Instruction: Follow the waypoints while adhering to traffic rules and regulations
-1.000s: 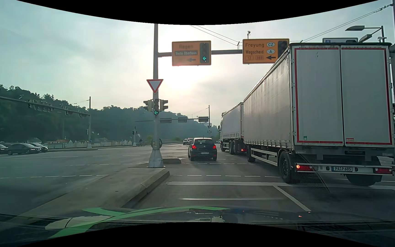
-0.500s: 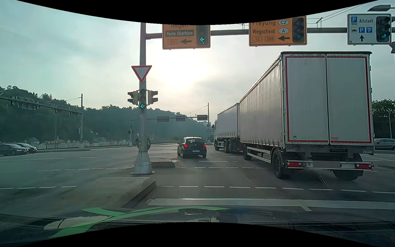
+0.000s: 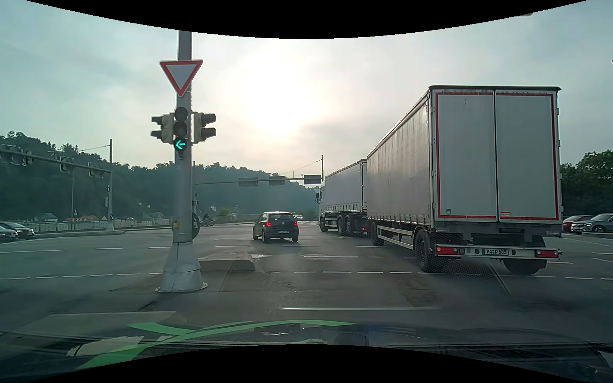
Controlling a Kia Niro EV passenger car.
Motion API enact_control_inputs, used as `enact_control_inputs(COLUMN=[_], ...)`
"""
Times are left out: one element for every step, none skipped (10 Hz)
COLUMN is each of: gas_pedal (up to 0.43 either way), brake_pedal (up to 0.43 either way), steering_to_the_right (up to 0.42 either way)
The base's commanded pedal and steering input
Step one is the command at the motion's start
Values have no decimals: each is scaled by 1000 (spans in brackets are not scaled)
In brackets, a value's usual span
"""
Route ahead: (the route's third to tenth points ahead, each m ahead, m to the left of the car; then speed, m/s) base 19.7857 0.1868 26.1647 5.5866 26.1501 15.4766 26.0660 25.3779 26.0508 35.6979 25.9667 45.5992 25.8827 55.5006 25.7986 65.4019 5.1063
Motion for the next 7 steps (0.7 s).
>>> enact_control_inputs(gas_pedal=[220, 189, 169, 157, 98, 98, 98], brake_pedal=[0, 0, 0, 0, 0, 0, 0], steering_to_the_right=[1, 1, 1, 0, -3, -5, -13])
